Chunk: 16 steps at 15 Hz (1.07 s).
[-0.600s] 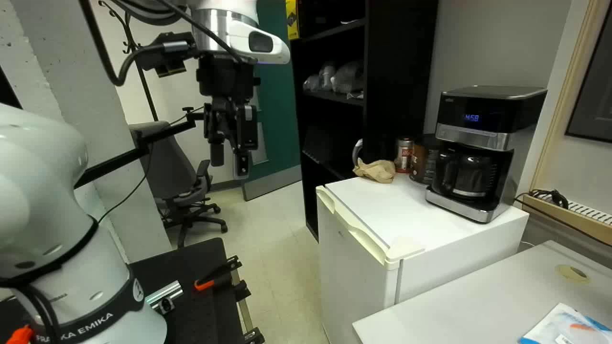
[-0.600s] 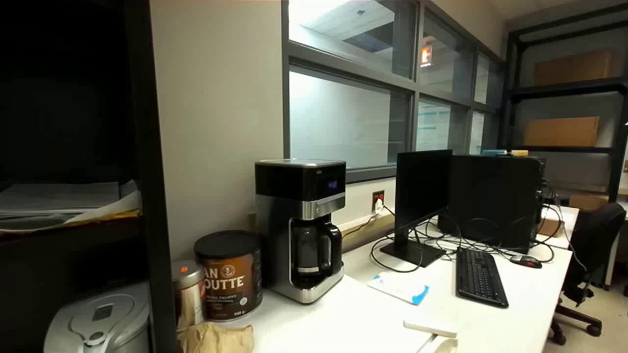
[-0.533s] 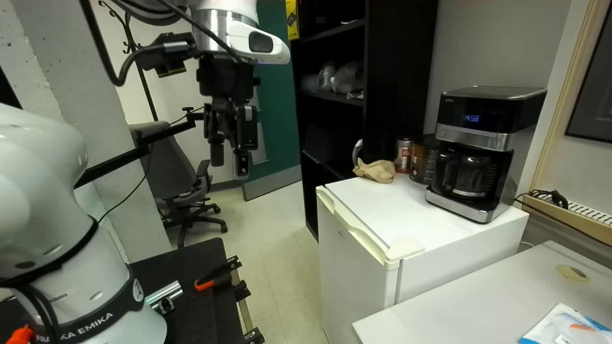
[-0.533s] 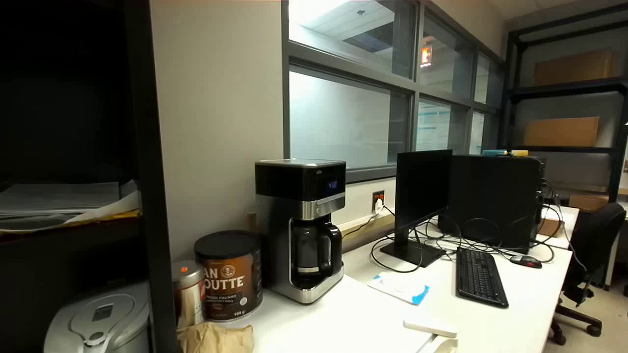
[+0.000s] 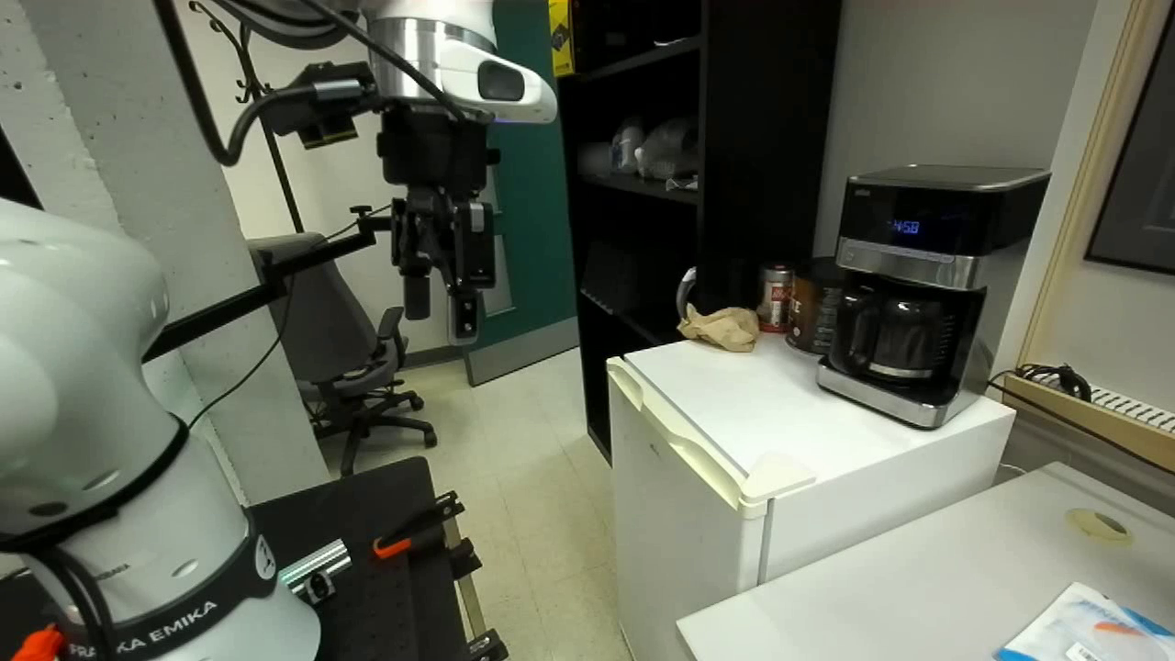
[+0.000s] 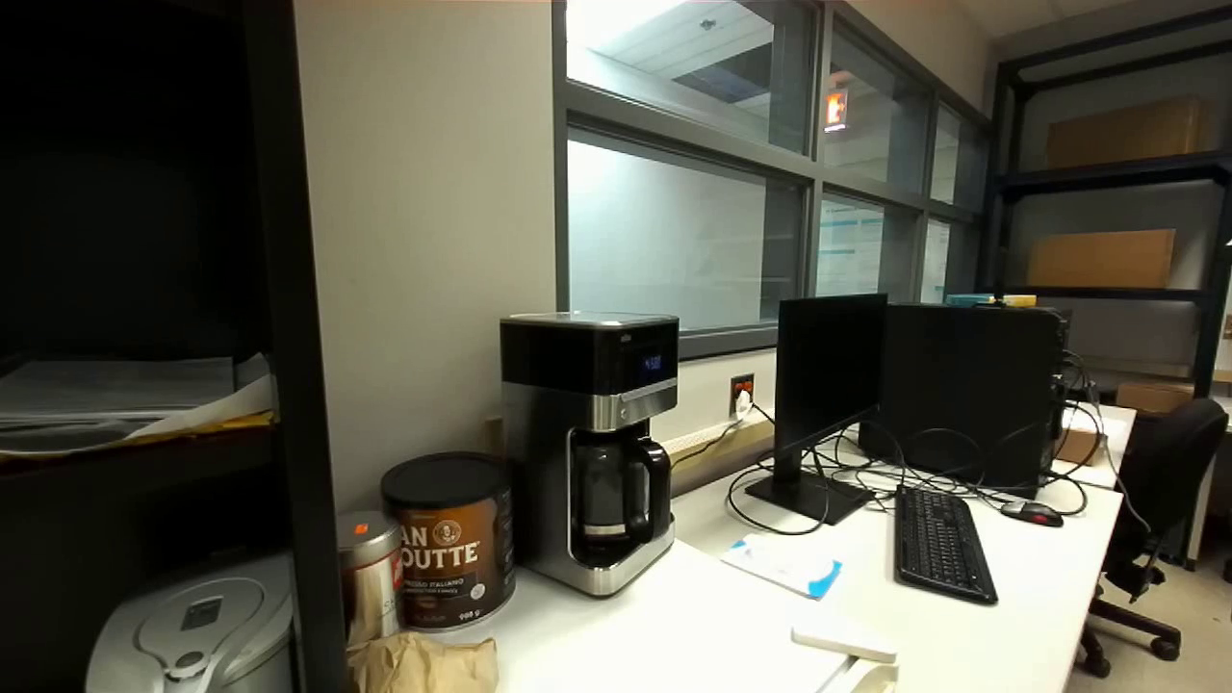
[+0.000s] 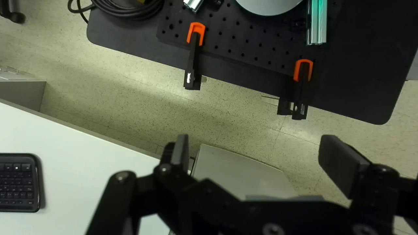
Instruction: Turn on the coffeemaker.
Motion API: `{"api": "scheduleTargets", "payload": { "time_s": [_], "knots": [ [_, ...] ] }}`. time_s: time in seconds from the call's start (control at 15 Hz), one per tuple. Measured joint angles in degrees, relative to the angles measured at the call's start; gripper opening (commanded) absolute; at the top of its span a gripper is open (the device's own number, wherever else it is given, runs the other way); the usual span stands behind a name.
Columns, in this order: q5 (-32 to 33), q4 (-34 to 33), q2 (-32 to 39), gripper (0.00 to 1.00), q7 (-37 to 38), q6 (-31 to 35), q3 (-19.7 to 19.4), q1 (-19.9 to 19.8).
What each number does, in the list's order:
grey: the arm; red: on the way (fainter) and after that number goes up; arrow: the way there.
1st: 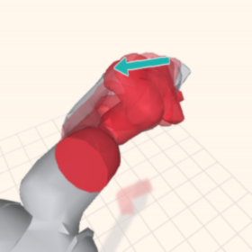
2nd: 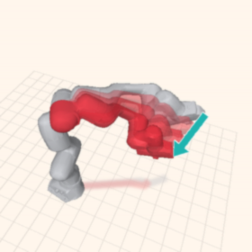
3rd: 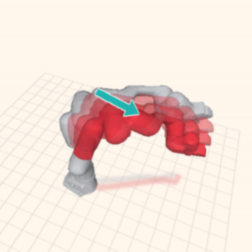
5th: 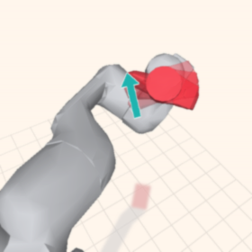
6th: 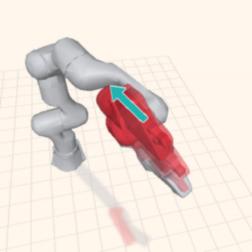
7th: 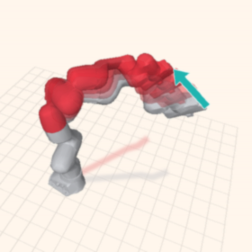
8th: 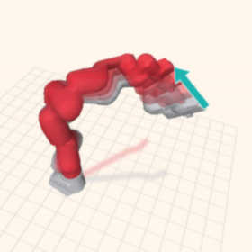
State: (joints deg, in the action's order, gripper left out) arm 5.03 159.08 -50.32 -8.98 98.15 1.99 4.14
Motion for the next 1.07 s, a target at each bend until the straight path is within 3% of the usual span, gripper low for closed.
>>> {"api": "scheduleTargets", "payload": {
  "time_s": [1.07],
  "knots": [
    [0.0, -0.23, 0.95, 1.0, 0.07, 2.15, 0.0, 0.2]
  ]
}}
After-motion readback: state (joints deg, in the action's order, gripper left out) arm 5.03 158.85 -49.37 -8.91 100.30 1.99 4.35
